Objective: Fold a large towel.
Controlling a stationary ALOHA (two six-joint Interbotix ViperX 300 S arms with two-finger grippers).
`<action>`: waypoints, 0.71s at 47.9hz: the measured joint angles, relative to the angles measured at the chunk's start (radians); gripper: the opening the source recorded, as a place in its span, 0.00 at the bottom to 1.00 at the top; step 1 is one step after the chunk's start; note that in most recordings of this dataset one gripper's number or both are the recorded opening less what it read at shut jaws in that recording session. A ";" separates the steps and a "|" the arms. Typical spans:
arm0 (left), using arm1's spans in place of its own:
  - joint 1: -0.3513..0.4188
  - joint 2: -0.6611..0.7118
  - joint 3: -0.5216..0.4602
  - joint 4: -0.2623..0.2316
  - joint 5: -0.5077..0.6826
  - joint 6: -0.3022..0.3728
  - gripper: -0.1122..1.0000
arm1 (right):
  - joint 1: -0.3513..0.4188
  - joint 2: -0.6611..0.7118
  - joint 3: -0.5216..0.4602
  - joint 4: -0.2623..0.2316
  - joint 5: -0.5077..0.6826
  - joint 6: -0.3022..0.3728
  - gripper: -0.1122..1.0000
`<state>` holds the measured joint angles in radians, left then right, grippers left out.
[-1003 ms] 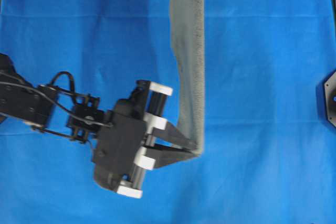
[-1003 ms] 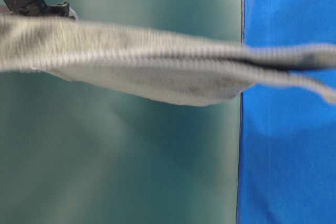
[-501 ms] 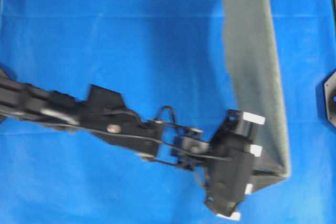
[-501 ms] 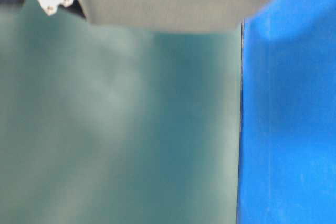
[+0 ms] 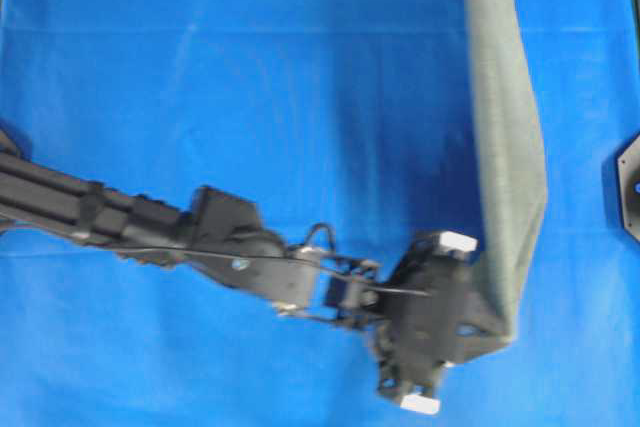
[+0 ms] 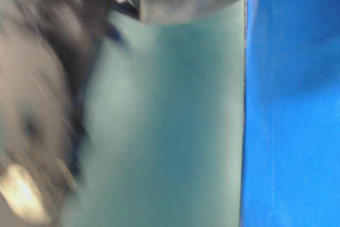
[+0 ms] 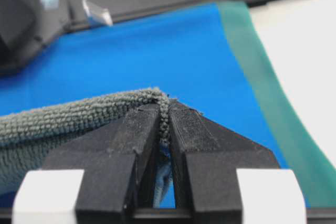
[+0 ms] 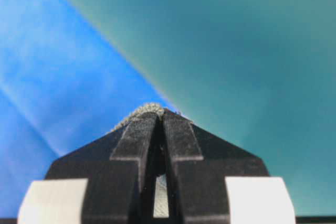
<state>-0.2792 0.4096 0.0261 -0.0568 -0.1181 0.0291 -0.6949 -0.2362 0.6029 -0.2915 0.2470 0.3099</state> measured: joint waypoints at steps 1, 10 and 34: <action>-0.003 -0.015 0.032 -0.003 -0.028 -0.017 0.13 | 0.006 0.017 -0.009 0.000 -0.009 0.000 0.12; -0.026 -0.120 0.261 -0.005 -0.238 -0.190 0.13 | 0.069 0.181 -0.132 -0.002 -0.041 0.000 0.12; -0.074 -0.222 0.499 -0.012 -0.238 -0.428 0.13 | 0.143 0.408 -0.357 -0.005 -0.046 -0.018 0.12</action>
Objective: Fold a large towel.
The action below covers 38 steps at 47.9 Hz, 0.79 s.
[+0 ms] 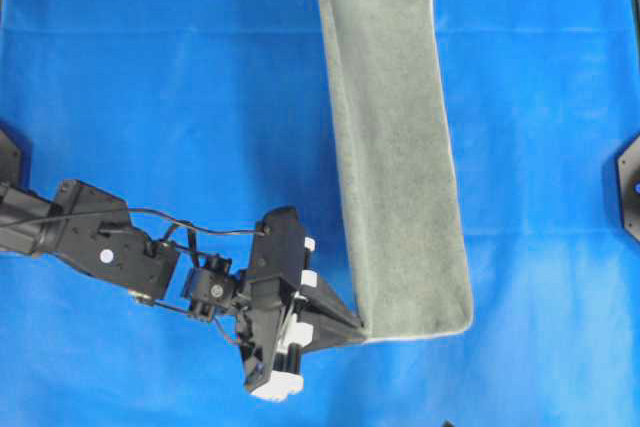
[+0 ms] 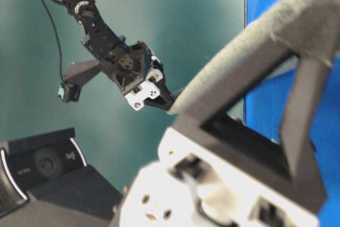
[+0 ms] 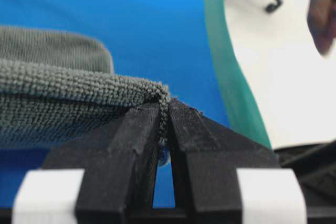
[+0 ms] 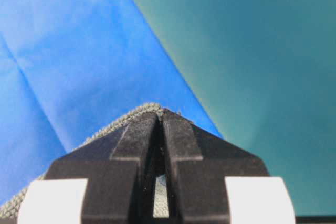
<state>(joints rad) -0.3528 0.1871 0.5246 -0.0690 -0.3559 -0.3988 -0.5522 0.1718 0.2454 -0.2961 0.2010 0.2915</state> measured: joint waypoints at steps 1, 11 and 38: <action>-0.002 -0.002 0.002 0.002 0.005 0.002 0.13 | 0.002 0.000 0.000 0.002 0.002 -0.002 0.12; -0.005 -0.002 0.005 0.002 0.077 -0.005 0.20 | 0.000 0.002 0.000 0.000 0.014 -0.015 0.37; -0.060 -0.288 0.066 0.014 0.449 -0.043 0.84 | 0.009 -0.140 0.020 -0.008 0.138 -0.021 0.68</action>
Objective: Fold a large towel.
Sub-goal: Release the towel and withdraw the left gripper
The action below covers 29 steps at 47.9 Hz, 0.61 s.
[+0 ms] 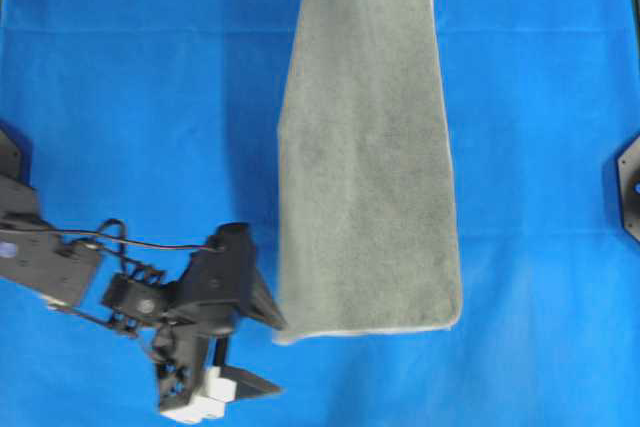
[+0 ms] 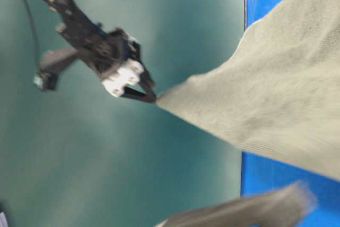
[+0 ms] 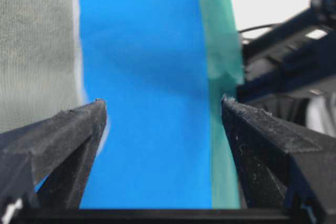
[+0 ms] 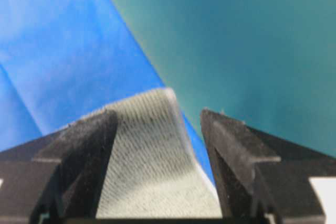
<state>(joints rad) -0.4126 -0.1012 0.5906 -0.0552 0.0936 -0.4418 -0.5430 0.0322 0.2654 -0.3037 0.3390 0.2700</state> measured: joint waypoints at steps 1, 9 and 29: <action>0.000 -0.015 0.003 0.003 0.006 0.002 0.84 | 0.003 -0.015 0.006 0.000 0.006 0.000 0.68; 0.038 -0.160 0.057 0.025 0.029 0.043 0.84 | 0.031 -0.146 0.100 0.000 0.021 0.005 0.67; 0.535 -0.270 0.215 0.028 -0.069 0.215 0.84 | 0.002 -0.325 0.390 0.000 -0.078 0.025 0.67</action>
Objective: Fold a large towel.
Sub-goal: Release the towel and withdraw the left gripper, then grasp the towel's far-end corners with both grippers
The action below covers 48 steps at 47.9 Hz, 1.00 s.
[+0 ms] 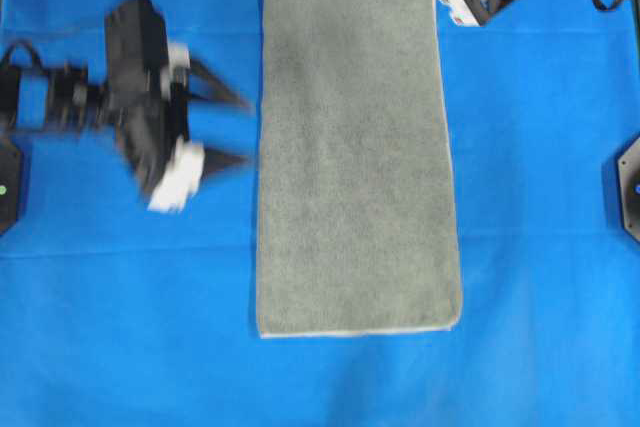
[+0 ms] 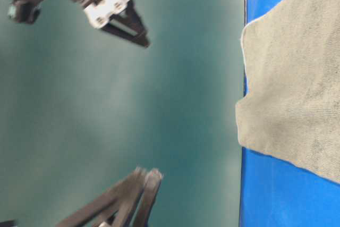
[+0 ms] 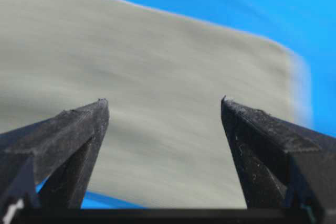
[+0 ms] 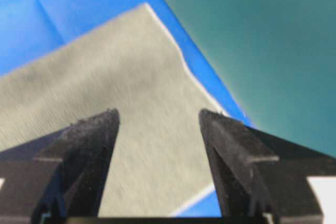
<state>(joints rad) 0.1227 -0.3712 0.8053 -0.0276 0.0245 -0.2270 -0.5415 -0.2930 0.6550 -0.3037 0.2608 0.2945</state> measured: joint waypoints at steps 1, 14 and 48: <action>0.032 0.008 0.006 0.000 -0.012 0.005 0.84 | -0.006 0.002 0.011 0.002 -0.009 0.000 0.67; 0.296 0.210 0.005 0.000 -0.175 0.021 0.84 | -0.152 0.143 0.074 0.000 -0.133 0.012 0.67; 0.456 0.750 -0.284 0.000 -0.253 0.061 0.51 | -0.207 0.569 -0.067 0.000 -0.284 0.015 0.59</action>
<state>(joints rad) 0.5783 0.3789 0.5216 -0.0276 -0.2286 -0.1657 -0.7486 0.2761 0.5875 -0.3037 -0.0230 0.3099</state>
